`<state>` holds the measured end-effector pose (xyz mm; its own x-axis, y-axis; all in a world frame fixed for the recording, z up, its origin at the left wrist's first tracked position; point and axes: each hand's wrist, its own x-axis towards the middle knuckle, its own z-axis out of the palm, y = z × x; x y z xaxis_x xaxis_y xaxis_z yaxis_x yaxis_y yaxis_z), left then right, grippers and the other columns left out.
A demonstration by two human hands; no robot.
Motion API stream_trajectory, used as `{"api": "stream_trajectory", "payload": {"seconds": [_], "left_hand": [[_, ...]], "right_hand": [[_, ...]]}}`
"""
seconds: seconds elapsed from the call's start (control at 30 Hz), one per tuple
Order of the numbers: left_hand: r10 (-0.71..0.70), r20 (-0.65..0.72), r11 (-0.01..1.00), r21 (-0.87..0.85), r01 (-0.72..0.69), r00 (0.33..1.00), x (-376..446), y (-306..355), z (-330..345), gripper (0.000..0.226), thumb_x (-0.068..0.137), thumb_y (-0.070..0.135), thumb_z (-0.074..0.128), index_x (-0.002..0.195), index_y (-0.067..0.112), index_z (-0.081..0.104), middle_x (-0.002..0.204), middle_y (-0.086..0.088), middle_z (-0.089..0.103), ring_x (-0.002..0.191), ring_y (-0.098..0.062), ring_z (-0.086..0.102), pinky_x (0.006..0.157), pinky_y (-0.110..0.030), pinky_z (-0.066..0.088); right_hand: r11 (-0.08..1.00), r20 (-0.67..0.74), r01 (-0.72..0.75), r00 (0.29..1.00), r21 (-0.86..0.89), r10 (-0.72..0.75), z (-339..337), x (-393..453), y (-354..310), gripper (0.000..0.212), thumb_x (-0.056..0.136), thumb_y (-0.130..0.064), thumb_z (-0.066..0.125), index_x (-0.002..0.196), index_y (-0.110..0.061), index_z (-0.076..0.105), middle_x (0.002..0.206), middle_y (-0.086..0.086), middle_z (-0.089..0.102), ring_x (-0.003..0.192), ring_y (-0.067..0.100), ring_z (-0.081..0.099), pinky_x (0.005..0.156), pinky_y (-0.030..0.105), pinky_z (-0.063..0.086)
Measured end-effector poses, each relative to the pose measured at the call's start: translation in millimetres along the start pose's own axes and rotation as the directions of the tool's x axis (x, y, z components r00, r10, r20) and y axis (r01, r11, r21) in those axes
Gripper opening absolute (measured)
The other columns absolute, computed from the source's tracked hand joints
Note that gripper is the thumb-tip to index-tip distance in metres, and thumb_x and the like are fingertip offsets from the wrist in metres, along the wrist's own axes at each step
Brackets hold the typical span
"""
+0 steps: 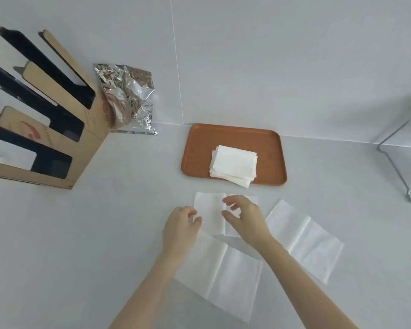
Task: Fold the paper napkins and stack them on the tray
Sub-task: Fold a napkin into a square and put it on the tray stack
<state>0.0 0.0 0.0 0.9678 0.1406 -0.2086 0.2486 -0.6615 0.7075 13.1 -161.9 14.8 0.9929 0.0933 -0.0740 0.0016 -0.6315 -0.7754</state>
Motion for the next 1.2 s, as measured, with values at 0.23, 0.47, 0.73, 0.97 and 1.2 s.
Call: {"api": "stream_trajectory", "payload": {"seconds": [0.23,0.47,0.73,0.97,1.2], "left_hand": [[-0.064,-0.119,0.983,0.165,0.084,0.991,10,-1,6,0.022,0.081,0.033,0.058,0.089,0.012,0.059,0.098,-0.006,0.059,0.095,-0.024,0.055,0.075,-0.039,0.047],[-0.035,-0.151,0.979,0.191,0.064,0.988,14,-5,15,0.014,0.081,0.023,0.057,0.086,0.011,0.059,0.095,-0.01,0.059,0.092,-0.028,0.055,0.073,-0.04,0.046],[-0.013,-0.102,0.998,0.064,0.02,0.995,28,0,8,0.009,0.083,0.016,0.054,0.086,0.009,0.058,0.094,-0.011,0.064,0.089,-0.028,0.059,0.074,-0.039,0.046],[0.072,-0.045,0.941,-0.327,-0.083,0.996,35,39,-36,0.016,0.076,0.014,0.064,0.081,0.028,0.057,0.076,0.006,0.064,0.073,-0.016,0.059,0.053,-0.009,0.039],[0.301,0.136,0.909,-0.339,-0.242,0.944,3,62,-86,0.007,0.075,0.031,0.067,0.069,0.029,0.066,0.055,0.015,0.058,0.051,-0.017,0.034,0.041,-0.014,0.026]], "right_hand": [[0.94,0.183,0.208,0.97,-0.271,-0.162,31,65,-15,0.022,0.086,-0.012,0.054,0.107,-0.012,0.06,0.111,0.008,0.062,0.106,0.024,0.052,0.081,0.036,0.045],[0.826,0.309,0.322,0.932,-0.462,-0.191,45,92,-10,0.028,0.087,-0.009,0.05,0.115,-0.011,0.054,0.116,0.013,0.056,0.109,0.03,0.048,0.085,0.037,0.04],[0.857,0.199,0.344,0.937,-0.383,-0.287,25,91,-17,0.013,0.084,-0.009,0.053,0.091,-0.006,0.064,0.098,0.014,0.06,0.097,0.03,0.052,0.069,0.036,0.043],[0.958,-0.065,0.265,0.96,-0.11,-0.273,-57,62,-60,0.008,0.079,-0.009,0.061,0.075,-0.016,0.064,0.081,0.002,0.066,0.068,0.013,0.057,0.061,0.022,0.044],[0.987,0.02,0.088,0.996,0.137,-0.092,-108,-6,-65,0.008,0.076,-0.011,0.07,0.07,-0.016,0.068,0.073,0.002,0.069,0.057,0.005,0.053,0.058,0.019,0.039]]}}
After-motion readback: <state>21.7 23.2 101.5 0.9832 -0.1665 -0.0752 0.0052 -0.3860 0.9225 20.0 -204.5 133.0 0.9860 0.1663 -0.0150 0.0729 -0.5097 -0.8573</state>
